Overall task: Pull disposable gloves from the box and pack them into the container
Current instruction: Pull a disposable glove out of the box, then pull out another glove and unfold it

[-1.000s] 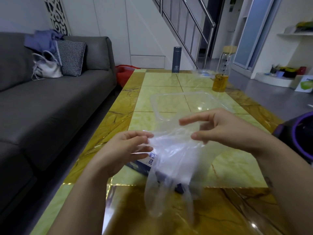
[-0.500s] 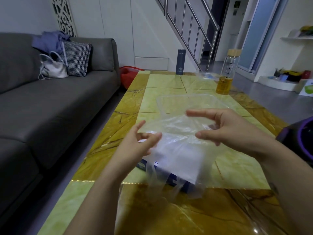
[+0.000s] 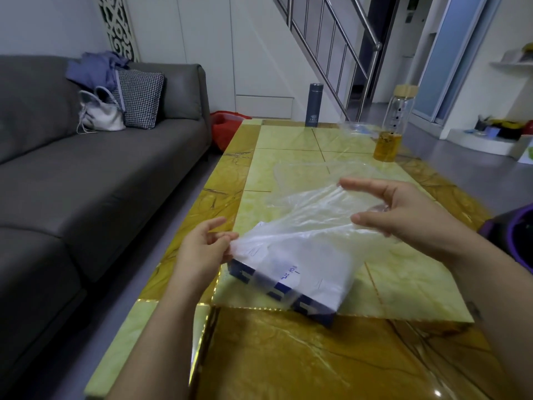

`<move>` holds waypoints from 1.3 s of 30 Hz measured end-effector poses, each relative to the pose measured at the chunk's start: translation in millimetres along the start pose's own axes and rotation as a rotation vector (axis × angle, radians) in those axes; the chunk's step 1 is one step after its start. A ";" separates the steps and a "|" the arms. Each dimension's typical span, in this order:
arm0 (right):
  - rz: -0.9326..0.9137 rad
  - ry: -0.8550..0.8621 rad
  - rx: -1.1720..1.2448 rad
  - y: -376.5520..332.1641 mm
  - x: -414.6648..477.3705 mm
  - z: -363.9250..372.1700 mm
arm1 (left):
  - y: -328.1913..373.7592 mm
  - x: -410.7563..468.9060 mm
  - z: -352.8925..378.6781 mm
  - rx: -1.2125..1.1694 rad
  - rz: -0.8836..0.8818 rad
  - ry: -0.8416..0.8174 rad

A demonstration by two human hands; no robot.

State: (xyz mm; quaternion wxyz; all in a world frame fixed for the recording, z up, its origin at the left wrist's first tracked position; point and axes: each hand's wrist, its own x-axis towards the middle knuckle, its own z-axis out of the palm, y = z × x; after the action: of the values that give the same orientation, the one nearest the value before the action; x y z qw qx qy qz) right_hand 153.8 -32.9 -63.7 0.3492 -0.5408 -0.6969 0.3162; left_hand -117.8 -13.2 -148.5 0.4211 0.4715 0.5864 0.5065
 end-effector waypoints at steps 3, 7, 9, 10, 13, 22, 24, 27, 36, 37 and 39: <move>-0.002 -0.007 -0.029 -10.0 11.3 -9.8 | 6.3 5.3 2.3 0.023 0.048 0.110; -0.035 0.101 -0.072 -21.7 44.3 -39.1 | 38.1 24.1 6.5 0.130 0.182 0.270; -0.055 0.162 -0.043 -23.9 63.4 -55.4 | 60.9 32.3 14.6 0.205 0.343 0.350; -0.056 0.174 -0.036 -22.4 72.3 -59.7 | 71.5 32.8 21.1 0.232 0.448 0.352; 0.003 0.206 -0.036 -6.2 101.4 -70.2 | 96.9 38.2 54.0 0.434 0.774 0.149; 0.211 0.128 -0.492 74.6 148.5 -68.6 | 89.2 89.5 125.7 1.344 0.476 -0.540; 0.220 0.029 -0.699 81.9 151.3 -64.9 | 84.0 97.5 127.1 1.403 0.435 -0.569; 0.215 -0.103 -0.973 85.9 154.9 -60.8 | 76.5 103.8 125.5 1.444 0.400 -0.600; 0.178 -0.256 -1.454 73.0 156.5 -35.8 | 73.8 102.5 119.8 1.394 0.443 -0.580; 0.146 -0.203 -1.469 68.9 156.1 -36.7 | 75.1 101.7 118.5 1.392 0.470 -0.557; 0.002 -0.076 -1.441 59.0 156.1 -36.7 | 76.1 100.1 116.3 1.374 0.503 -0.513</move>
State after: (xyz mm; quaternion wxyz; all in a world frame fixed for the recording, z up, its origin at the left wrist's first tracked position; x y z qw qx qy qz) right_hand 188.9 134.3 -69.0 -0.1189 -0.6261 -0.7433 -0.2032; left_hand -15.3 111.0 -90.1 0.0289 0.8483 0.5285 -0.0154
